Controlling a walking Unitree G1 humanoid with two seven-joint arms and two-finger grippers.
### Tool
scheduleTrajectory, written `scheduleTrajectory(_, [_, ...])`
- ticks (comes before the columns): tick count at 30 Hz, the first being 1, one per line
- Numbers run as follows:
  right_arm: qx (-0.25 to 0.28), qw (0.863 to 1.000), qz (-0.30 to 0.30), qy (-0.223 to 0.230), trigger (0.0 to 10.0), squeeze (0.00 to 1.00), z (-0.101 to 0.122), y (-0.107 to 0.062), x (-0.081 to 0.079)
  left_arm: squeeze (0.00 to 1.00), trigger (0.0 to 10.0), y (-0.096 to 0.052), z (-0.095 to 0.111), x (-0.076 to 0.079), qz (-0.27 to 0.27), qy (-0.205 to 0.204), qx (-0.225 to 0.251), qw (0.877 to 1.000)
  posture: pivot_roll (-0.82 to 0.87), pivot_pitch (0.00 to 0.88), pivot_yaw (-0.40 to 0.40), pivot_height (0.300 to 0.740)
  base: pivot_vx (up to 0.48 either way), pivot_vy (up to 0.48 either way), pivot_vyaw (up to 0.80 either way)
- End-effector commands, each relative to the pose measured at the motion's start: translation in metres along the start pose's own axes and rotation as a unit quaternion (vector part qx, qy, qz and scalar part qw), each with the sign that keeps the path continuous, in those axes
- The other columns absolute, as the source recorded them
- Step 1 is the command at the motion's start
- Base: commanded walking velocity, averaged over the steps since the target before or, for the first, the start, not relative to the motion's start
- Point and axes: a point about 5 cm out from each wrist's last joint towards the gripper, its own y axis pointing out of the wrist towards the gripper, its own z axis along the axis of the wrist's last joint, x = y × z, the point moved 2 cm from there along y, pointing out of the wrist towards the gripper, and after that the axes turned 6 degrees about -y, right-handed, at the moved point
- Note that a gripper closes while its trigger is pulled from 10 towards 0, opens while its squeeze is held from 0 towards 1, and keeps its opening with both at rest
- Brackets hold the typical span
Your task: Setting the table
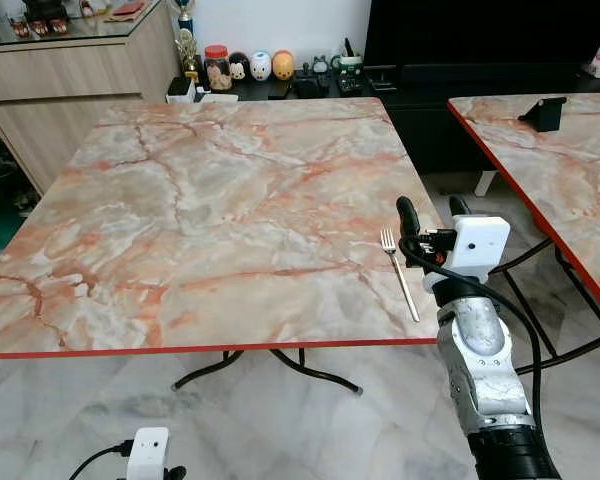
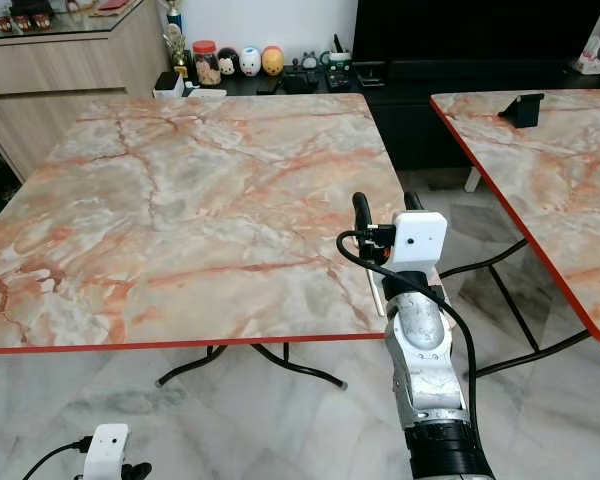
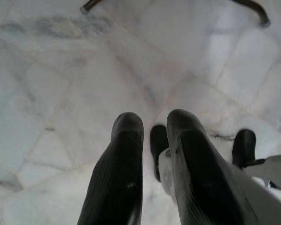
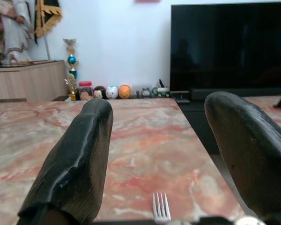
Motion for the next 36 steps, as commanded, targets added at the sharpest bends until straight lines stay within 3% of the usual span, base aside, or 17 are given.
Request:
scheduleTrajectory(1, [0.002, 1.0, 0.015, -0.007, 10.0, 0.0, 0.002, 0.001, -0.004, 0.0, 10.0, -0.001, -0.004, -0.003, 0.005, -0.002, -0.008, 1.0, 0.02, 0.0, 0.016, 0.74, 0.27, 0.0, 0.56])
scheduleTrajectory(5, [0.002, 1.0, 0.014, -0.004, 10.0, 0.0, 0.002, 0.0, -0.005, 0.0, 10.0, -0.001, -0.004, -0.004, 0.005, 0.0, -0.008, 1.0, 0.02, 0.0, 0.016, 0.74, 0.272, 0.0, 0.58])
scheduleTrajectory(17, [-0.012, 1.0, -0.003, 0.005, 10.0, 0.0, -0.003, -0.002, -0.002, 0.0, 10.0, -0.002, -0.004, -0.004, 0.005, 0.006, -0.007, 1.0, 0.02, 0.0, 0.016, 0.74, 0.135, 0.0, 0.0])
scheduleTrajectory(18, [-0.052, 0.998, -0.023, -0.006, 10.0, 0.0, -0.014, -0.007, 0.002, 0.0, 10.0, -0.002, -0.004, -0.004, 0.005, 0.007, -0.008, 1.0, 0.02, 0.0, 0.014, 0.74, 0.0, 0.0, 0.0])
scheduleTrajectory(19, [-0.075, 0.996, -0.038, 0.015, 10.0, 0.0, -0.022, -0.014, 0.003, 0.0, 10.0, -0.002, -0.005, -0.004, 0.005, 0.007, -0.008, 1.0, 0.02, 0.0, 0.014, 0.74, 0.0, 0.0, 0.0])
scheduleTrajectory(21, [-0.09, 0.995, -0.041, 0.016, 10.0, 0.0, -0.026, -0.018, 0.003, 0.0, 10.0, -0.002, -0.005, -0.004, 0.005, 0.007, -0.008, 1.0, 0.02, 0.0, 0.015, 0.74, 0.0, 0.0, 0.0])
scheduleTrajectory(23, [-0.164, 0.986, -0.042, -0.005, 10.0, 0.0, -0.046, -0.032, 0.004, 0.0, 10.0, -0.001, -0.004, -0.004, 0.004, 0.01, -0.009, 1.0, 0.01, 0.0, 0.016, 0.74, 0.0, 0.0, 0.0])
scheduleTrajectory(25, [-0.184, 0.982, -0.044, -0.011, 10.0, 0.0, -0.052, -0.035, 0.005, 0.0, 10.0, -0.001, -0.004, -0.004, 0.005, 0.011, -0.01, 1.0, 0.01, 0.0, 0.016, 0.74, 0.0, 0.0, 0.0])
scheduleTrajectory(26, [-0.221, 0.973, -0.069, 0.012, 10.0, 0.0, -0.064, -0.043, 0.011, 0.0, 10.0, -0.001, -0.004, -0.004, 0.004, 0.013, -0.01, 1.0, 0.01, 0.0, 0.014, 0.74, 0.0, 0.0, 0.0])
scheduleTrajectory(28, [-0.241, 0.967, -0.083, 0.024, 10.0, 0.0, -0.072, -0.049, 0.014, 0.0, 10.0, -0.001, -0.004, -0.004, 0.004, 0.012, -0.01, 1.0, 0.01, 0.0, 0.014, 0.74, 0.0, 0.0, 0.0])
scheduleTrajectory(29, [-0.258, 0.963, -0.076, 0.009, 10.0, 0.0, -0.077, -0.053, 0.015, 0.0, 10.0, -0.001, -0.004, -0.004, 0.004, 0.012, -0.01, 1.0, 0.01, 0.0, 0.014, 0.74, 0.0, 0.0, 0.0])
scheduleTrajectory(35, [-0.281, 0.957, -0.065, 0.008, 10.0, 0.0, -0.081, -0.052, 0.015, 0.0, 10.0, -0.001, -0.004, -0.004, 0.004, 0.01, -0.01, 1.0, 0.01, 0.0, 0.014, 0.74, 0.0, 0.0, 0.0])
scheduleTrajectory(36, [-0.283, 0.957, -0.065, 0.013, 10.0, 0.6, -0.08, -0.05, 0.015, 0.0, 10.0, -0.001, -0.004, -0.004, 0.004, 0.011, -0.01, 1.0, 0.02, 0.0, 0.013, 0.74, 0.0, 0.0, 0.0])
